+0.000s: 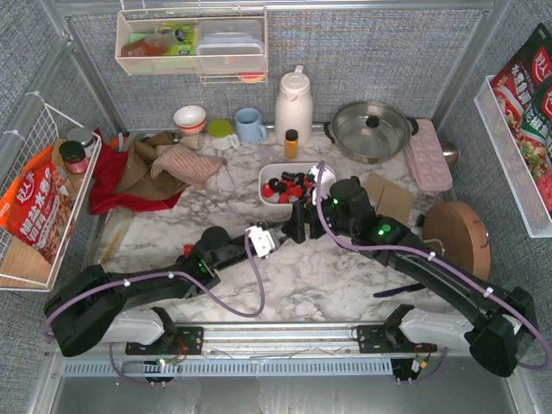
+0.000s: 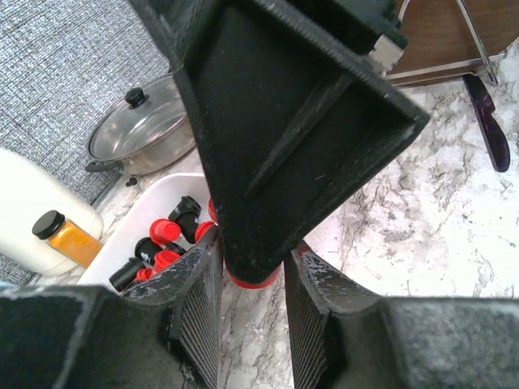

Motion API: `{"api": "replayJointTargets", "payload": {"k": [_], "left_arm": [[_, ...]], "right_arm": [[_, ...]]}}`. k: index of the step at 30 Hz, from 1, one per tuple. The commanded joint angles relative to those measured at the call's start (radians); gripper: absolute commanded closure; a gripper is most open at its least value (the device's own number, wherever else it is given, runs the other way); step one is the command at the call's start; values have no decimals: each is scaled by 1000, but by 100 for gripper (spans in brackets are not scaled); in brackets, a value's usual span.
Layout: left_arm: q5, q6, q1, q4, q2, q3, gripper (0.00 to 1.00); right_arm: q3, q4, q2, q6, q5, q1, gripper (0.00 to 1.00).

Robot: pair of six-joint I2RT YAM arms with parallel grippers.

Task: Mix the coffee capsules in the storage basket

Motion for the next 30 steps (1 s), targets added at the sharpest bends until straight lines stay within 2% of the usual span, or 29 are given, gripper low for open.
{"api": "replayJointTargets", "payload": {"k": [1,5,7,11,14,17,18,19,25,28,30], "left_arm": [[11,5,-4,36,-5,3,78],[-4,6,-6,37,-6,4,77],[-23,5,-6,38,-4,5,74],[-61,-1,-6,56,-1,-3,62],[-85,-2,-6,72,-3,-15,52],[-104,-13,-6,90,-17,-35,30],[-107,-19,-7,92,-26,-43,9],[-114,-22,-7,91,-37,-54,2],[-249,-129,-7,35,-172,-137,1],[-474,-286,-8,-102,-280,-148,1],[-690,-433,-6,-284,-347,-118,1]], "right_arm": [[4,53,22,20,-30,5,28],[-2,60,29,29,-45,8,39],[-6,61,31,34,-49,8,52],[-8,49,35,46,-47,8,65],[-4,38,43,52,-32,7,69],[4,27,49,60,6,7,70],[6,26,49,64,29,6,70],[9,25,51,65,53,5,70],[31,68,100,-5,225,-34,70],[44,131,178,-56,321,-91,70],[58,189,262,-79,352,-139,70]]}}
